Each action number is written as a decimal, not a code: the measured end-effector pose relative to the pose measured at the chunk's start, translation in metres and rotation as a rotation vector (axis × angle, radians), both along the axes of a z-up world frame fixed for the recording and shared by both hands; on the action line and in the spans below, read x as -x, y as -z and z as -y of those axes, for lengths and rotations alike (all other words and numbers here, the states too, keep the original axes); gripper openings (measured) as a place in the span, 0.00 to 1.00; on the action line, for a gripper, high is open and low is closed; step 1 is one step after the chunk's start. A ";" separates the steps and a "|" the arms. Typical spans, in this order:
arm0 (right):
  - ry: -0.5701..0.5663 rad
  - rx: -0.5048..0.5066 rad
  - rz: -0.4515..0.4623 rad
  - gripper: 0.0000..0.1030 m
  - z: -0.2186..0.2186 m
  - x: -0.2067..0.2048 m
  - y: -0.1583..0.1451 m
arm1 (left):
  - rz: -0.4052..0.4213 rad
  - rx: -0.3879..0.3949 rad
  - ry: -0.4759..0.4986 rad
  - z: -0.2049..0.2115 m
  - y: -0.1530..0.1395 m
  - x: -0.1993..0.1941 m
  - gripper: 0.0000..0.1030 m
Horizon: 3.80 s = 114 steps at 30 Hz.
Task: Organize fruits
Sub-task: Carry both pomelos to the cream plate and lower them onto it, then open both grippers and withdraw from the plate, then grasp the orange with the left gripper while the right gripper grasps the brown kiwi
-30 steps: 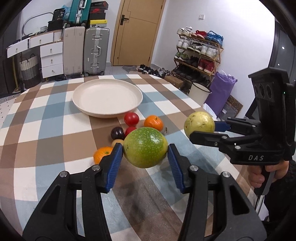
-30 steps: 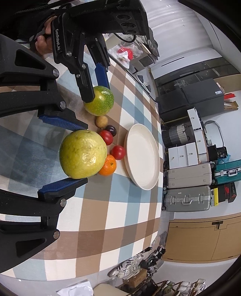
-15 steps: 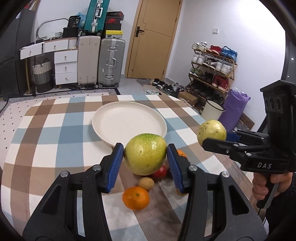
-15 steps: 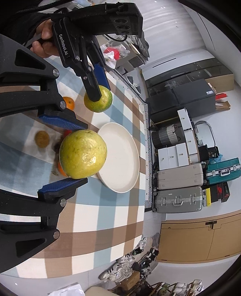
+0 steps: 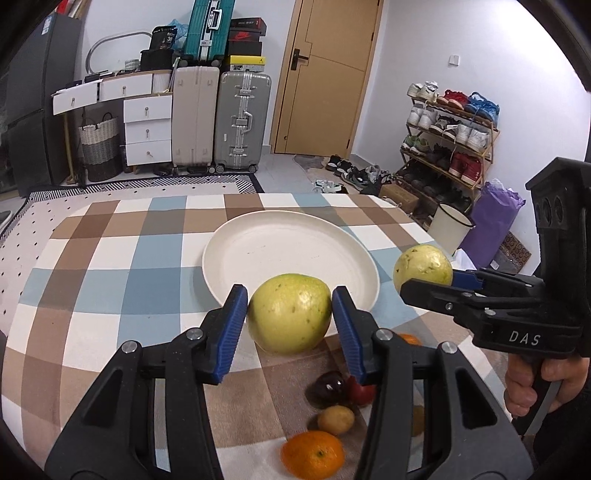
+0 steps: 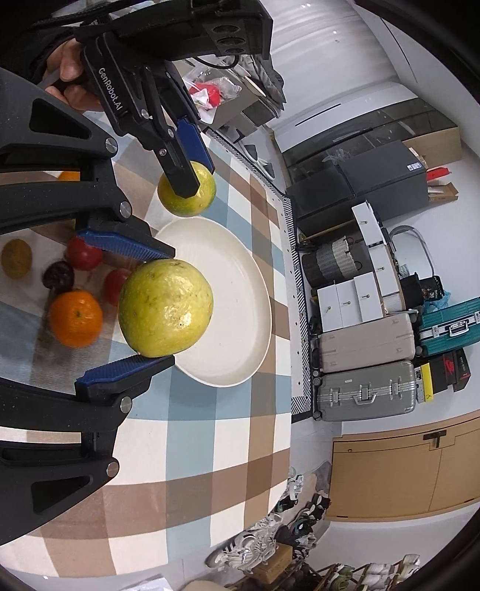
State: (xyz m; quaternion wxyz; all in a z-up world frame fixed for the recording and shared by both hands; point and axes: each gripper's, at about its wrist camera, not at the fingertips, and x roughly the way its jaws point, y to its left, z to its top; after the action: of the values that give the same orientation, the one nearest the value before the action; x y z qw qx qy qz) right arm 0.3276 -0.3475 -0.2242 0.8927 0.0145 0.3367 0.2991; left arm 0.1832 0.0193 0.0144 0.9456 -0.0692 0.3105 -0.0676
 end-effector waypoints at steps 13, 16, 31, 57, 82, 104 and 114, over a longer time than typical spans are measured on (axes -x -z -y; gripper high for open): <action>0.016 0.027 -0.058 0.49 -0.018 -0.047 0.028 | -0.053 -0.022 0.000 -0.002 0.028 -0.049 0.29; 0.022 0.034 -0.054 0.49 -0.020 -0.053 0.027 | -0.055 -0.018 -0.005 -0.004 0.030 -0.054 0.29; 0.027 0.030 0.022 0.87 0.002 -0.018 -0.006 | -0.007 -0.039 -0.060 -0.019 0.008 0.001 0.82; 0.055 0.109 -0.014 1.00 0.033 0.056 0.019 | -0.032 -0.062 -0.060 -0.002 0.014 0.088 0.99; -0.025 0.184 -0.107 0.98 0.005 0.070 0.062 | -0.173 -0.053 -0.015 0.004 0.053 0.071 0.99; -0.099 0.317 -0.036 0.61 -0.025 0.092 0.073 | -0.215 -0.034 0.064 0.007 0.064 0.069 0.70; -0.117 0.302 -0.027 0.49 -0.028 0.098 0.072 | -0.210 -0.028 0.117 0.012 0.064 0.072 0.40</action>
State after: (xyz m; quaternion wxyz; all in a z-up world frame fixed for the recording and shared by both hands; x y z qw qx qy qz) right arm 0.2297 -0.3194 -0.2958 0.8613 -0.1354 0.3901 0.2962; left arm 0.1114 0.0074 -0.0493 0.9033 -0.0443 0.4121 -0.1107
